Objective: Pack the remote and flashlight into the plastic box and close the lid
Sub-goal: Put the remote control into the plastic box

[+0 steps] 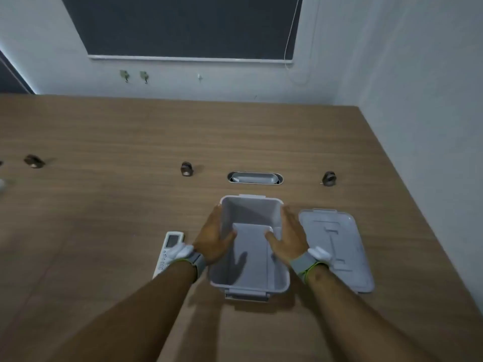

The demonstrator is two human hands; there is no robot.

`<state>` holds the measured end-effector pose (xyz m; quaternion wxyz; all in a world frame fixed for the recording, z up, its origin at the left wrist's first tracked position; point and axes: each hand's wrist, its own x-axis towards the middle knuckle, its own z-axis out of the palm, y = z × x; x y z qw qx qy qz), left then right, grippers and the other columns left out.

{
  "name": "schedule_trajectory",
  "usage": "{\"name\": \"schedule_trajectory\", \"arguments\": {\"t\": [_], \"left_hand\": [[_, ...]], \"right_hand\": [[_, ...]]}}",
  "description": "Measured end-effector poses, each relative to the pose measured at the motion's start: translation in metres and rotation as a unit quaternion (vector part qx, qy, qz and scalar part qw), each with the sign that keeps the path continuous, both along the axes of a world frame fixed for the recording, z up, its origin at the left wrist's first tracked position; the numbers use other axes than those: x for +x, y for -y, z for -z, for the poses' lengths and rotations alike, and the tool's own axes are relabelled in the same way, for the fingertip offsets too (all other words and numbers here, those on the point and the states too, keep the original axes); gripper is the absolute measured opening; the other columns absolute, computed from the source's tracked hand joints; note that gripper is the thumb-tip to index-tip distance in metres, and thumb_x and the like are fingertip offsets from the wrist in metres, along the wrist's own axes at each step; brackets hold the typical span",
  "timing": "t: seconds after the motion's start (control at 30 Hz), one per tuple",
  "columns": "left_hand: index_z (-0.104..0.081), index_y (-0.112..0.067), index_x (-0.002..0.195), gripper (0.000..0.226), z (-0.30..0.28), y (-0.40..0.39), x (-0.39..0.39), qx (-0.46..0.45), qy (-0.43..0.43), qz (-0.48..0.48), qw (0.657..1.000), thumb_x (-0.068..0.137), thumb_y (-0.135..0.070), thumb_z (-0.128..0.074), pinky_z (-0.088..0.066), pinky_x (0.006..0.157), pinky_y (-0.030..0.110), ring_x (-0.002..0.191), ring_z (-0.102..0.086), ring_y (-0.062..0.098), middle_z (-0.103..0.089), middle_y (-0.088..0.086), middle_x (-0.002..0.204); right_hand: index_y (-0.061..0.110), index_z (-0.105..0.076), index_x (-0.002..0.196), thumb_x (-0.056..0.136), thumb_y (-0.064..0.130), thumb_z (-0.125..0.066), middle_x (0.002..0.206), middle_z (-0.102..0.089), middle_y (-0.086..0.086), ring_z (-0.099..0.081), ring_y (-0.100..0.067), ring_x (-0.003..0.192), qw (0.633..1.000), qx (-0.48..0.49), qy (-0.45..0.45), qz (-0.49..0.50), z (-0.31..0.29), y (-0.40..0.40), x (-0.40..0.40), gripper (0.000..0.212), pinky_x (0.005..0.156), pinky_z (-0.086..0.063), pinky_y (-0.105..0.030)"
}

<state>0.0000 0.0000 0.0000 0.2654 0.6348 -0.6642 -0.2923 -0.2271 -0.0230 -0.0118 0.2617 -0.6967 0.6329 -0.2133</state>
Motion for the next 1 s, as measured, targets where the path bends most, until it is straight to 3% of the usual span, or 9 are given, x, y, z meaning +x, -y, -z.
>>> {"name": "schedule_trajectory", "arguments": {"t": [0.07,0.17,0.43,0.6,0.7,0.8,0.87,1.0], "left_hand": [[-0.004,-0.009,0.158,0.085,0.003,-0.005,-0.004,0.017,-0.022,-0.007,1.000,0.097,-0.027,-0.060,-0.006,0.115,0.016,0.151,-0.009,0.014,-0.006,0.001,0.165],[0.000,-0.010,0.158,0.086,0.011,-0.013,-0.008,0.033,-0.014,-0.020,0.999,0.098,-0.026,-0.059,-0.007,0.119,0.022,0.152,-0.006,0.018,-0.001,0.004,0.166],[-0.007,-0.010,0.158,0.080,0.013,-0.002,-0.007,0.026,-0.035,-0.038,0.998,0.097,-0.017,-0.058,-0.012,0.122,0.027,0.152,-0.013,0.020,-0.011,0.006,0.165],[-0.009,-0.010,0.158,0.079,0.018,0.002,-0.005,0.022,-0.041,-0.034,0.998,0.097,-0.018,-0.059,-0.010,0.117,0.019,0.150,-0.017,0.016,-0.015,0.003,0.164],[-0.019,-0.019,0.158,0.071,0.019,0.003,0.008,0.044,-0.076,-0.029,0.996,0.098,-0.029,-0.056,-0.026,0.116,0.026,0.137,-0.035,0.008,-0.033,-0.007,0.155],[-0.041,-0.026,0.148,0.057,0.021,0.003,0.028,0.051,-0.108,-0.062,0.991,0.096,-0.049,-0.047,-0.051,0.099,0.040,0.116,-0.064,0.020,-0.062,0.002,0.135],[-0.048,-0.022,0.142,0.054,0.029,0.001,0.041,0.049,-0.046,-0.093,0.993,0.095,-0.048,-0.046,-0.051,0.093,0.037,0.108,-0.066,0.023,-0.066,0.006,0.126],[-0.053,-0.020,0.135,0.054,0.049,-0.013,0.062,0.053,0.126,-0.200,0.970,0.088,-0.046,-0.052,-0.049,0.092,0.043,0.113,-0.058,0.035,-0.058,0.009,0.131]], "right_hand": [[0.012,-0.002,0.154,0.091,0.043,-0.054,0.163,-0.001,-0.004,-0.002,-0.022,0.150,1.000,0.018,-0.001,-0.003,0.002,-0.009,0.004,0.088,0.119,-0.005,-0.032],[0.013,0.002,0.154,0.089,0.044,-0.053,0.162,0.011,0.001,0.005,-0.017,0.149,1.000,0.002,-0.029,-0.013,0.011,-0.019,0.006,0.090,0.117,0.000,-0.027],[0.008,-0.002,0.153,0.090,0.025,-0.057,0.163,0.007,-0.003,-0.004,-0.022,0.150,1.000,0.002,-0.007,-0.010,0.007,-0.007,0.008,0.085,0.116,-0.010,-0.028],[0.008,-0.001,0.153,0.090,0.025,-0.056,0.163,0.008,-0.004,-0.004,-0.022,0.150,1.000,0.000,-0.015,-0.020,0.010,-0.003,0.005,0.085,0.115,-0.009,-0.026],[0.011,0.002,0.153,0.091,0.028,-0.055,0.163,0.011,-0.001,0.001,-0.019,0.150,0.999,0.007,-0.016,-0.032,0.011,0.001,0.004,0.086,0.115,-0.008,-0.025],[0.013,0.004,0.153,0.092,0.027,-0.055,0.162,0.015,0.001,0.004,-0.016,0.149,0.999,0.006,-0.018,-0.028,0.011,0.002,-0.002,0.087,0.113,-0.006,-0.023],[0.013,0.005,0.153,0.092,0.026,-0.056,0.161,0.017,0.003,0.008,-0.013,0.148,1.000,0.002,-0.018,-0.019,0.008,0.000,-0.011,0.087,0.113,-0.004,-0.023],[0.013,0.005,0.153,0.092,0.020,-0.057,0.160,0.020,0.004,0.014,-0.002,0.141,1.000,-0.001,-0.001,0.005,0.001,-0.008,-0.031,0.088,0.114,-0.002,-0.022]]}}
